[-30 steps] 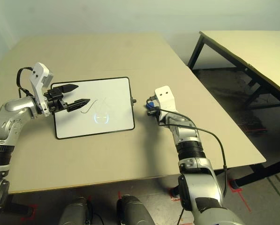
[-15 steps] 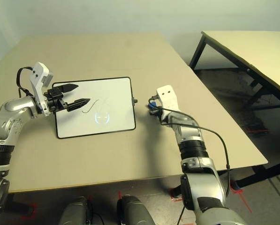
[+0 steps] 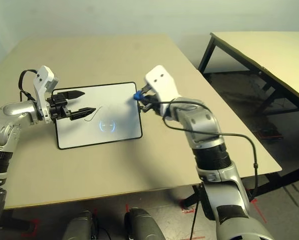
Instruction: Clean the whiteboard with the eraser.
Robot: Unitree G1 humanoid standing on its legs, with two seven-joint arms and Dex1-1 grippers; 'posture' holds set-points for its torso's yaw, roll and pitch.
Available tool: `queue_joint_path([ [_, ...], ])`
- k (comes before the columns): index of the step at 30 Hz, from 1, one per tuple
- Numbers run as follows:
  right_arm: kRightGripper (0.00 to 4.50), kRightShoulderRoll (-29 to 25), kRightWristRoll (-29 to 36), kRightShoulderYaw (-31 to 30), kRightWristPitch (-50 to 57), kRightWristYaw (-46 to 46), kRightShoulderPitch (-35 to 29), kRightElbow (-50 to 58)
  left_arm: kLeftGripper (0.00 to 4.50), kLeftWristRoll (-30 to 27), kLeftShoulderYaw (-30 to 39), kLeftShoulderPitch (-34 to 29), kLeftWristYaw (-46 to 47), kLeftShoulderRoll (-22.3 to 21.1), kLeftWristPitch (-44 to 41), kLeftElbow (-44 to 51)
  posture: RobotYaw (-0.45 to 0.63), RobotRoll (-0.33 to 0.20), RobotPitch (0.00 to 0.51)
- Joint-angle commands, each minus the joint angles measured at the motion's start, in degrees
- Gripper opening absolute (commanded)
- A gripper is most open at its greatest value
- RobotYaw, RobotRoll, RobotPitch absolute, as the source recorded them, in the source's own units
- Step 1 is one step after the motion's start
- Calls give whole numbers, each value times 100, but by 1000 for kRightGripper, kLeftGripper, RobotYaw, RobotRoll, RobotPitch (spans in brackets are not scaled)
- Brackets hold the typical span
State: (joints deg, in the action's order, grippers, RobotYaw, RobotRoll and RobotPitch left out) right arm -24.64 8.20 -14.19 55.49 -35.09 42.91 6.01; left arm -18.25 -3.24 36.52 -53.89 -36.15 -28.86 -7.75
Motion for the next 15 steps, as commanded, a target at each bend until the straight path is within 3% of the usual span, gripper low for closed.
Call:
queue_joint_path([
  [1, 420, 79, -210, -548, -277, -111, 73, -288, 4500, 97, -49, -4, -91, -41, 56, -124, -77, 0, 19],
  [8, 420, 118, -573, -1086, -735, -229, -90, -885, 4500, 95, 33, -164, -89, -76, 74, -30, -49, 0, 23],
  [15, 387, 125, -758, -1111, -863, -318, -88, -1027, 4500, 52, 75, -304, -34, -100, 6, 139, -42, 0, 30],
])
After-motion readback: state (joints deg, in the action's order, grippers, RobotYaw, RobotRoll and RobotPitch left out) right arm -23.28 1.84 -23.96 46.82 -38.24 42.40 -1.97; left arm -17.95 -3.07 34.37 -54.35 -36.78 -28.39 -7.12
